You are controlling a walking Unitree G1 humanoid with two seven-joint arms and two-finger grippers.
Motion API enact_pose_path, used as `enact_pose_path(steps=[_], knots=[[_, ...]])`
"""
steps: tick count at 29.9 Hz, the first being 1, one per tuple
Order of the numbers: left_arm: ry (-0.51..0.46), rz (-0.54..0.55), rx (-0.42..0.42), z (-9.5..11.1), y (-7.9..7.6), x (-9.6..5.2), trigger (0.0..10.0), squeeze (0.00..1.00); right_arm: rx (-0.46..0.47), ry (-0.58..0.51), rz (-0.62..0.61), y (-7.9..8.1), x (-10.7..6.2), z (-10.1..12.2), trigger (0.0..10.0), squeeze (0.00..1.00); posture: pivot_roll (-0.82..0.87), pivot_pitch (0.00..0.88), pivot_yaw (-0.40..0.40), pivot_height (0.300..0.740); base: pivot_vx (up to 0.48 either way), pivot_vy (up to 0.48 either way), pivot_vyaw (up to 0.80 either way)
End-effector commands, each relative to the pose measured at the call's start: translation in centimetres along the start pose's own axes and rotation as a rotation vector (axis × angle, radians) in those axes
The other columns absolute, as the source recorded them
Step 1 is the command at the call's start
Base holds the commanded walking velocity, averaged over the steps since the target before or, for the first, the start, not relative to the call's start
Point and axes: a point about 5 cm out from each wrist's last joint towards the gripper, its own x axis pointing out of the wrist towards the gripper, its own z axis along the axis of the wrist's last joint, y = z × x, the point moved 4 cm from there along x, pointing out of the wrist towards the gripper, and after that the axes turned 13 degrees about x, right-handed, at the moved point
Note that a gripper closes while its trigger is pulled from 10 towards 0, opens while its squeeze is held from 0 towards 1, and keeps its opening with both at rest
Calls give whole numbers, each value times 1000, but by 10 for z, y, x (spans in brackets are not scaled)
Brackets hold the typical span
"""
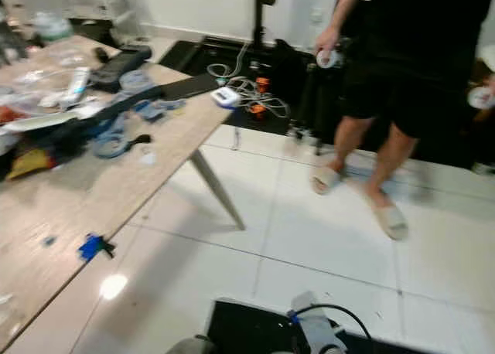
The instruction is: Picking trash to rubbish bin
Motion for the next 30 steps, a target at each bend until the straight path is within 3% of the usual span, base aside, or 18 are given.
enact_pose_path(steps=[1,2,6,7,10,13,16,18,19,21,25,27,29,30], knots=[[-13,35,7,6,16,-1,10000,0,17,144,8,15,-6,-51,10000,0,-26,100,7,740,0,0,763],[-25,45,-2,10,21,0,10000,0,12,146,8,17,-6,-52,10000,0,-26,100,7,740,0,0,763],[-301,97,-162,85,50,-3,10000,0,-48,117,20,38,-7,-52,10000,0,-14,73,5,740,0,0,741],[-301,97,-162,85,50,-3,10000,0,-48,117,20,38,-7,-52,10000,0,-14,73,5,740,0,0,712],[-453,126,-228,127,63,-10,10000,0,-99,105,28,44,-7,-51,10000,0,4,60,0,740,0,0,717],[-524,134,-259,148,65,-14,10000,0,-139,86,53,52,-8,-48,10000,0,-1,45,-9,740,0,0,712],[-526,120,-235,152,58,-13,10000,0,-176,76,80,56,-8,-47,10000,0,-6,42,-13,740,0,0,719],[-518,81,-196,155,46,-11,10000,0,-296,-14,61,34,-1,-4,10000,0,-19,36,-1,740,0,0,719],[-512,58,-163,155,37,-9,10000,0,-300,-61,61,16,1,36,10000,0,-25,26,11,740,0,0,712],[-464,-14,-51,150,13,-4,10000,0,-257,-110,67,-10,-2,83,10000,0,-37,7,38,740,0,0,712],[-407,-62,28,139,-3,0,10000,0,-268,-102,52,-17,-3,83,10000,0,-56,4,63,740,0,0,712],[-335,-93,39,121,-11,4,10000,0,-241,-89,29,-25,-3,81,10000,0,-76,0,82,740,0,0,716],[-318,-107,41,117,-14,4,10000,0,-224,-86,22,-28,-3,81,10000,0,-83,4,85,740,0,0,719],[-280,-138,113,104,-20,5,10000,0,-166,-85,-3,-38,-4,83,10000,0,-122,10,123,740,0,0,712]])
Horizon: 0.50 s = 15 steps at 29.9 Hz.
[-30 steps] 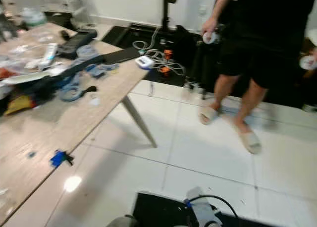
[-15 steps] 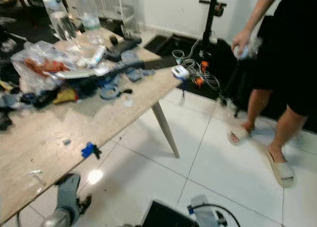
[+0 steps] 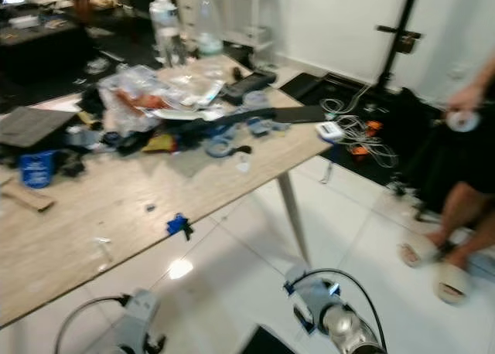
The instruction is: Picking trash to rubbish bin
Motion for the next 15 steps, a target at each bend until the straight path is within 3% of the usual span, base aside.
enact_pose_path(steps=[1,2,5,10,15], knots=[[29,-17,58,-5,3,-2,10000,0,62,-8,-23,-10,-1,4,10000,0,-122,10,123,740,0,0,712],[42,-30,65,-10,1,-3,10000,0,116,0,-50,-19,-2,3,10000,0,-148,33,139,740,0,0,719],[45,-31,25,-12,0,-3,10000,0,173,7,-64,-26,-3,1,10000,0,-163,41,148,740,0,0,717],[70,-93,111,-17,-12,-3,10000,0,186,47,-86,-38,-6,-5,10000,0,-163,45,146,740,0,0,714],[70,-132,122,-14,-20,-1,10000,0,207,83,-108,-50,-9,-14,10000,0,-170,33,117,740,0,0,714]])
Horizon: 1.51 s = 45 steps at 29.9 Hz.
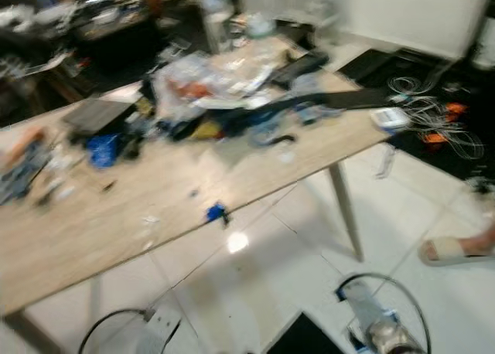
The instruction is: Picking trash to rubbish bin
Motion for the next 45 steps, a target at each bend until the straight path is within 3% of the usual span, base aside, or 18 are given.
enact_pose_path(steps=[1,4,9,14,19,23,24,26,27,29,33,36,38,39,43,45], knots=[[38,-40,12,-9,-10,0,10000,0,20,31,12,2,1,-11,10000,0,-173,33,117,740,0,0,712],[21,-29,-14,-3,-10,2,10000,0,20,11,0,0,1,-10,10000,0,-193,38,120,740,0,0,715],[16,-55,41,4,-16,4,10000,0,6,-11,2,-1,1,-9,10000,0,-186,40,105,740,0,0,719],[-21,-29,-5,17,-14,7,10000,0,-48,-15,10,-1,0,-7,10000,0,-148,36,72,740,0,0,707],[-20,-24,-20,16,-16,8,10000,0,-59,-46,13,0,0,-4,10000,0,-140,40,65,740,0,0,203],[9,-17,-60,3,-22,6,10000,0,-36,-134,111,11,-1,8,10000,0,-143,56,60,740,0,0,0],[14,-14,-64,1,-22,5,10000,0,-23,-143,188,31,-1,4,10000,0,-152,60,59,740,0,0,0],[31,4,-67,-5,-20,4,10000,0,-61,-209,376,73,-7,22,10000,0,-168,66,57,740,0,0,0],[40,12,-63,-7,-19,3,10000,0,-95,-235,448,86,-11,31,10000,0,-175,68,55,740,0,0,0],[51,22,-54,-11,-18,3,10000,0,-154,-268,538,98,-18,45,10000,0,-184,72,52,740,0,0,0],[57,40,-59,-13,-15,2,10000,0,-226,-324,718,117,-34,62,10000,0,-217,82,41,740,0,0,0],[59,57,-63,-12,-12,2,10000,0,-297,-401,967,138,-63,83,10000,0,-243,88,16,740,0,0,0],[59,57,-63,-12,-12,2,10000,0,-297,-401,967,138,-63,83,10000,0,-243,88,16,740,0,0,0],[55,66,-66,-8,-13,3,10000,0,-347,-457,1099,142,-88,95,10000,0,-270,95,-34,740,0,0,0],[47,72,-76,-3,-16,5,10000,0,-390,-495,1171,141,-108,103,10000,0,-273,96,-55,740,0,0,0],[39,76,-97,1,-21,7,10000,0,-409,-553,1266,139,-135,117,10000,0,-276,92,-97,740,0,0,0]])
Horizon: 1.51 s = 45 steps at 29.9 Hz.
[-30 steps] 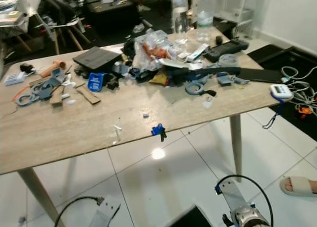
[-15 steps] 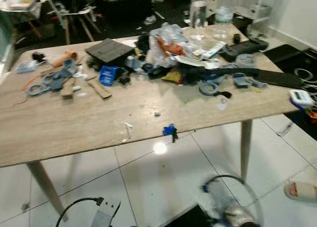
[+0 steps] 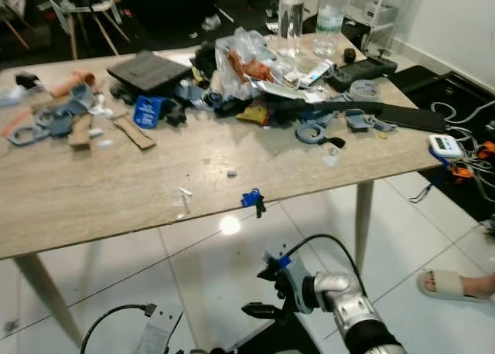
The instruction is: Picking trash to rubbish bin
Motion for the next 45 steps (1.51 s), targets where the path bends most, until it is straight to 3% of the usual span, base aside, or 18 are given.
enact_pose_path(steps=[1,2,5,8,11,12,14,15,18,21,24,25,26,30,32,33,41,45], knots=[[51,-34,-40,-13,-19,-1,10000,0,-24,-64,109,15,-4,27,10000,0,-276,92,-97,740,0,0,0],[51,-34,-40,-13,-19,-1,10000,0,-24,-64,109,15,-4,27,10000,0,-276,92,-97,740,0,0,0],[49,-33,-63,-12,-24,0,10000,0,-53,-238,222,33,-14,84,10000,0,-264,81,-125,740,0,0,0],[54,-34,-79,-13,-28,0,10000,0,-98,-443,190,32,-26,141,10000,0,-256,67,-134,740,0,0,0],[60,-27,-104,-15,-29,-1,10000,0,-144,-609,-29,9,-43,186,10000,0,-254,63,-140,740,0,0,0],[60,-27,-104,-15,-29,-1,10000,0,-144,-609,-29,9,-43,186,10000,0,-254,63,-140,740,0,0,0],[63,-22,-110,-16,-29,-1,10000,0,-202,-613,-246,-15,-52,198,10000,0,-238,57,-137,740,0,0,0],[63,-22,-110,-16,-29,-1,10000,0,-202,-613,-246,-15,-52,198,10000,0,-238,57,-137,740,0,0,0],[63,-13,-105,-17,-25,-1,10000,0,-177,-591,-536,-52,-63,189,10000,0,-218,58,-110,740,0,0,0],[66,-14,-89,-19,-23,-2,10000,0,-122,-566,-577,-61,-56,175,10000,0,-210,61,-84,740,0,0,0],[75,-22,-47,-22,-20,-3,10000,0,-70,-519,-562,-60,-32,160,10000,0,-203,69,-48,740,0,0,0],[75,-22,-47,-22,-20,-3,10000,0,-70,-519,-562,-60,-32,160,10000,0,-203,69,-48,740,0,0,0],[83,-25,-29,-26,-18,-4,10000,0,-62,-508,-483,-48,-13,154,10000,0,-202,72,-28,740,0,0,0],[95,-29,-4,-31,-15,-6,10000,0,-119,-469,-374,-30,9,147,10000,0,-200,73,-9,740,0,0,0],[96,-29,-2,-31,-14,-6,10000,0,-129,-454,-381,-30,12,144,10000,0,-199,74,-8,740,0,0,0],[97,-29,4,-32,-13,-6,10000,0,-142,-382,-443,-38,18,134,10000,0,-200,76,-1,740,0,0,0],[94,-35,14,-29,-15,-5,10000,0,-149,-272,-576,-53,20,113,10000,0,-203,79,-1,740,0,0,0],[91,-39,17,-28,-16,-5,10000,0,-130,-248,-552,-48,26,103,10000,0,-207,82,2,740,0,0,0]])
